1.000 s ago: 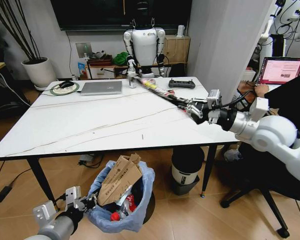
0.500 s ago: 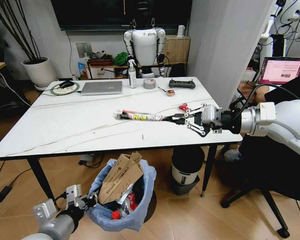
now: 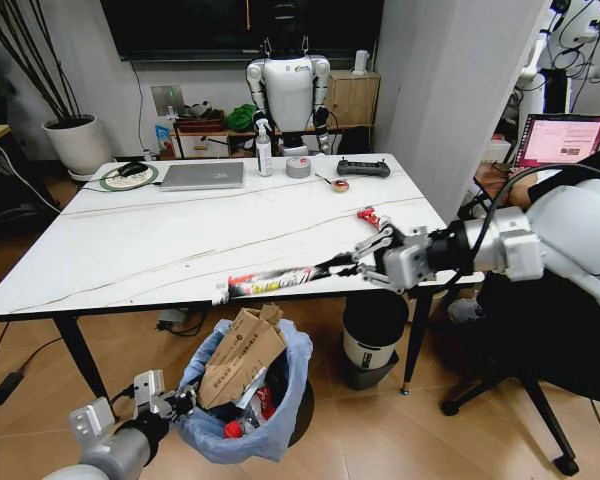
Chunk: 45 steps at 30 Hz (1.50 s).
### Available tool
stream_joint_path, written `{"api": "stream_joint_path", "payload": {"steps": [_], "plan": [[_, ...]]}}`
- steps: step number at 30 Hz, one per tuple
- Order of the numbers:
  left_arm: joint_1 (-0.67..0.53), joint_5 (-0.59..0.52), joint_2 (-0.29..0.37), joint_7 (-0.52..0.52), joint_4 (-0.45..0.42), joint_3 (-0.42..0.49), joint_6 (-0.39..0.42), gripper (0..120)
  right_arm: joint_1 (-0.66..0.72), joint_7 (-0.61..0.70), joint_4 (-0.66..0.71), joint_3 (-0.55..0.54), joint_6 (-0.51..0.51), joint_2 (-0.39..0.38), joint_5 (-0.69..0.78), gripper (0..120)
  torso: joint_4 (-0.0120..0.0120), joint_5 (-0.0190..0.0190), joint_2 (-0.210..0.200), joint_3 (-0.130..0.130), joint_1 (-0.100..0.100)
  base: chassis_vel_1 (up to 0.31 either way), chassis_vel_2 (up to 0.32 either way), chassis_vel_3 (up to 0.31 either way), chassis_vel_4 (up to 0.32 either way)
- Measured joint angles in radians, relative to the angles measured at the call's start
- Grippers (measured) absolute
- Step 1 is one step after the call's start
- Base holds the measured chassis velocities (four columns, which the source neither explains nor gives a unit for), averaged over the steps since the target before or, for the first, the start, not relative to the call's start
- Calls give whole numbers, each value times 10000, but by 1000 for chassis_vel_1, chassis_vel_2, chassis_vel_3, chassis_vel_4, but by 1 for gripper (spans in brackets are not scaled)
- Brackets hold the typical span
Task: Pick up the trash bin and place the trash from the table into it.
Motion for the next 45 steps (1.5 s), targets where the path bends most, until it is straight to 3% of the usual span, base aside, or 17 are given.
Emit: {"api": "stream_joint_path", "payload": {"steps": [6,9,11,15,28,45], "plan": [[82,-1,-157,-1,-75,-15,5,0,1440,-84,123,-989,187,1014,-787,0,-5,-4,0,0,0,0,0,0,0],[398,103,-506,2,-330,-314,4,0,2497,-156,-295,-1867,314,2279,-1040,0,-3,-3,0,-1,-1,0,0,0,0],[569,210,-732,6,-489,-484,0,0,2807,-287,-620,-2196,437,2965,-1214,0,10,-4,0,0,0,0,0,0,0],[635,267,-801,6,-541,-570,-8,0,2743,-512,-1045,-2313,573,3444,-1509,0,6,-8,0,-1,-1,0,0,0,0],[584,138,-622,7,-461,-662,-38,0,447,-1147,-1680,-1346,1424,2823,-2107,0,-4,0,0,-1,-2,0,0,0,0],[433,-72,-590,-64,-382,-781,-50,0,-325,-1364,-1511,-1161,1719,2626,-2380,0,-1,0,0,-1,-2,0,0,0,0]]}}
